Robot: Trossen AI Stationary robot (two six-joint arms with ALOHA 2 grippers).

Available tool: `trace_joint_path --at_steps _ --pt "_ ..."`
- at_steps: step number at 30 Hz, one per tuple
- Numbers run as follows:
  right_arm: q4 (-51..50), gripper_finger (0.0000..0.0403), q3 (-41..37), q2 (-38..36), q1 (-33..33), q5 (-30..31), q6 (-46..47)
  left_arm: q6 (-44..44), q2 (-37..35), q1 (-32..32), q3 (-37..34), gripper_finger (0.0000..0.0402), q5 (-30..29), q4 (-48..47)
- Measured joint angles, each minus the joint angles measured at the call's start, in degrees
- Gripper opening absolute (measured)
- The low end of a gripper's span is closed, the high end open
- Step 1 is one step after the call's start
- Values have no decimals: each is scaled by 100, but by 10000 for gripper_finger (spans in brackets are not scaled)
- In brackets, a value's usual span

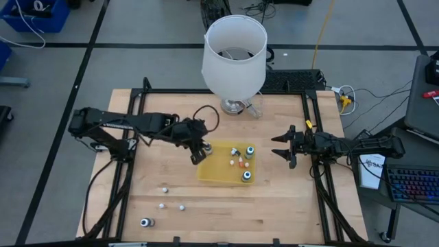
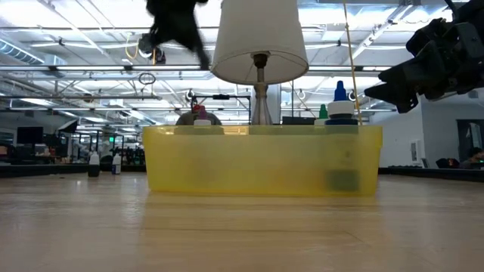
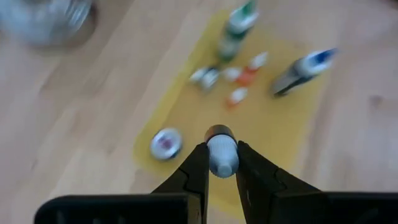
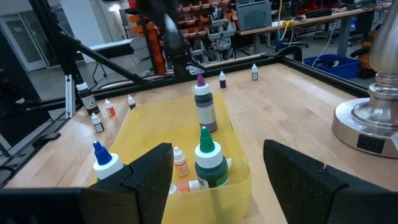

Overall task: Pick & Place food coloring
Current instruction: Put the red food coloring bottle into the yellow bin

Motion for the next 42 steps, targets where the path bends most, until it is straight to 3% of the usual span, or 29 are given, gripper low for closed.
trace_joint_path --at_steps 10,14,27,42 --pt "-3 238 0 0 0 0 0 1410 1267 -586 2231 58 -204 -403" --pt "-5 238 0 2 -1 0 0 1656 1917 -505 2729 58 -200 -965" --pt "-9 238 0 2 1 0 0 1541 3611 -24 2783 58 113 -1293" --pt "-14 238 0 42 -1 -1 0 1350 4216 178 2720 58 127 -1235"
